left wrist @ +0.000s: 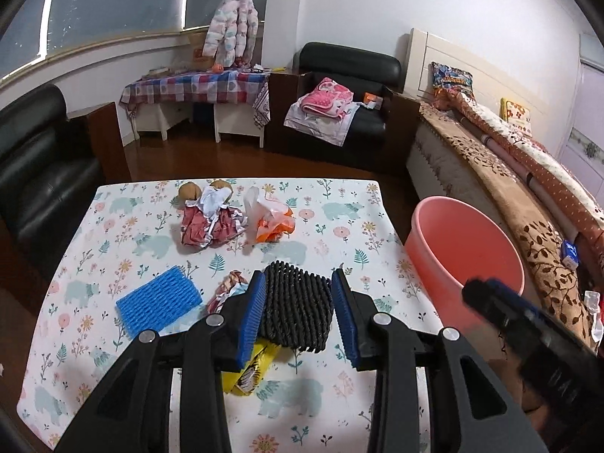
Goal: Collect trash
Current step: 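Move both open tools back over the trash on the table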
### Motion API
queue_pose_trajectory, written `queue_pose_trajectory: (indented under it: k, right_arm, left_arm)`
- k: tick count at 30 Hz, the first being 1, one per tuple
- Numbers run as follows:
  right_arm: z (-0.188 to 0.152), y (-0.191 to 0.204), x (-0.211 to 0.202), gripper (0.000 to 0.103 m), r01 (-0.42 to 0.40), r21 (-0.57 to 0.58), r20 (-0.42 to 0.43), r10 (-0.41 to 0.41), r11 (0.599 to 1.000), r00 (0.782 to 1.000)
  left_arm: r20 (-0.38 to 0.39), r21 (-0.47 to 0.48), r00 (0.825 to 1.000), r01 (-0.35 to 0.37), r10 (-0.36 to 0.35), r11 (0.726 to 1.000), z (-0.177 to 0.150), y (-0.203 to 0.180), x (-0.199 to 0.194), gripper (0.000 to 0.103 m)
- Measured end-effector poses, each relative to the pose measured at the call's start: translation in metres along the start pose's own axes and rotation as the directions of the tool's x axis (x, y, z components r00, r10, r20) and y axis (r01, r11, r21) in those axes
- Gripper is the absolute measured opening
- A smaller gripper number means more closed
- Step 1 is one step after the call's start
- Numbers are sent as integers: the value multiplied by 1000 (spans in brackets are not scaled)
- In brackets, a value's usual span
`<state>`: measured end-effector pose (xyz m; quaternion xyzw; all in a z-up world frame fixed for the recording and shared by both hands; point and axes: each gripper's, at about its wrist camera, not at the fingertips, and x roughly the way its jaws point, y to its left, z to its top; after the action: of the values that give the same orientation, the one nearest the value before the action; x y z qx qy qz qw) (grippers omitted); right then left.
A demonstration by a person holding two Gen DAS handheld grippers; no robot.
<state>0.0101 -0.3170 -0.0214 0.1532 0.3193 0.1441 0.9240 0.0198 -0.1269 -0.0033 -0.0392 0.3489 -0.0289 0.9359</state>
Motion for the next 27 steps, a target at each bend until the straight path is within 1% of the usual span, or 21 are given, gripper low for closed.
queue_pose_trajectory:
  k: [4,7,13,15,16,17,19,21,27]
  right_arm:
    - [-8,9,-1,38,-15,7,-10,15,1000,1000]
    - [-12,19,0,38,-32,15,-5,32,999,999]
    - [-20,54,1,38,-73,-64,-19,72,995,997]
    - [-22,62,1,42,-56,-81,-14,55,995,998]
    - [-23,65,0,47,-54,-84,-9,53,995,999]
    - [-23,67,0,50,-59,-80,-2,59,995,998]
    - [-23,70,1,50,-58,-75,5,59,995,998]
    - [-23,74,4,51,-75,-81,0,75,994,997]
    - [-24,83,22,51,-151,-105,-68,144,983,987]
  left_arm:
    - [33,32,999,-6,5,999,-2,6,-11,36]
    - [69,58,998,-15,11,998,-3,14,-20,40]
    - [123,25,992,-11,8,1000,-2,39,-32,41]
    - [137,3,991,-8,8,1000,-1,51,-36,45]
    - [146,-10,989,-6,7,1000,0,58,-38,48]
    - [153,-23,988,-1,5,1000,1,67,-41,50]
    - [158,-32,987,-3,8,999,2,81,-43,52]
    - [152,-31,988,-7,11,999,3,96,-42,52]
    - [83,-34,996,-31,33,999,-1,139,-26,53]
